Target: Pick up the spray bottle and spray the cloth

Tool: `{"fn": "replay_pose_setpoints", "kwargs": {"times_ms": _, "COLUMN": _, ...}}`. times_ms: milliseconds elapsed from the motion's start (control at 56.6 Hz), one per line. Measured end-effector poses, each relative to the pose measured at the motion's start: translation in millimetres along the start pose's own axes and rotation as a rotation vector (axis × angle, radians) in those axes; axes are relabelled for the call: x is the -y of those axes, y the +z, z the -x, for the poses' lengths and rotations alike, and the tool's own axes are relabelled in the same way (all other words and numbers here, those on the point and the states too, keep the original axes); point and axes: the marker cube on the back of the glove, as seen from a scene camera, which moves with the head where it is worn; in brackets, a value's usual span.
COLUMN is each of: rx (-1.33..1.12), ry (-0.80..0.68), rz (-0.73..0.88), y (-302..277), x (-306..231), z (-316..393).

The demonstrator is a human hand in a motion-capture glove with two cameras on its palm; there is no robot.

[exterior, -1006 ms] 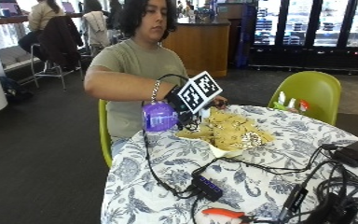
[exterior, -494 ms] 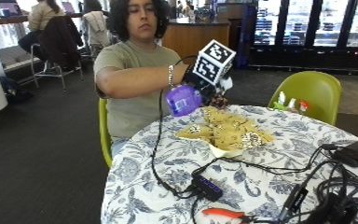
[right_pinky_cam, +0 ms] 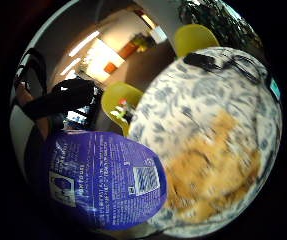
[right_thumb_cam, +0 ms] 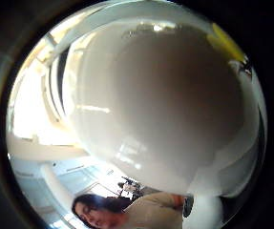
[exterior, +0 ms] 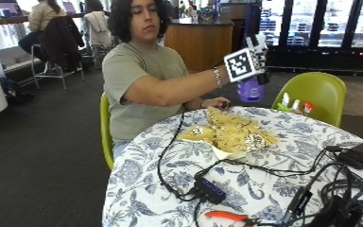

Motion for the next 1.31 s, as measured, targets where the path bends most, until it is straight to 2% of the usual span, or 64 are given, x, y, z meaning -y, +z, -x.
{"fn": "replay_pose_setpoints", "kwargs": {"times_ms": 106, "rx": -0.003, "ry": -0.035, "rz": -0.061, "y": 42, "x": -6, "z": -49}}
{"fn": "replay_pose_setpoints", "kwargs": {"times_ms": 265, "rx": 0.004, "ry": -0.004, "rz": 0.015, "y": 96, "x": -32, "z": -99}}
{"fn": "replay_pose_setpoints", "kwargs": {"times_ms": 583, "rx": 0.026, "ry": -0.046, "rz": 0.058, "y": 109, "x": -44, "z": -103}}
{"fn": "replay_pose_setpoints", "kwargs": {"times_ms": 848, "rx": 0.026, "ry": 0.010, "rz": 0.099, "y": 101, "x": -41, "z": -104}}
{"fn": "replay_pose_setpoints", "kwargs": {"times_ms": 953, "rx": -0.094, "ry": 0.077, "rz": 0.354, "y": 83, "x": -68, "z": -111}}
{"fn": "replay_pose_setpoints", "kwargs": {"times_ms": 1042, "rx": -0.270, "ry": 0.075, "rz": 0.307, "y": 72, "x": -65, "z": -119}}
{"fn": "replay_pose_setpoints", "kwargs": {"times_ms": 1183, "rx": -0.440, "ry": 0.065, "rz": 0.457, "y": 31, "x": -88, "z": -118}}
{"fn": "replay_pose_setpoints", "kwargs": {"times_ms": 1307, "rx": -0.538, "ry": 0.063, "rz": 0.513, "y": -11, "x": -111, "z": -118}}
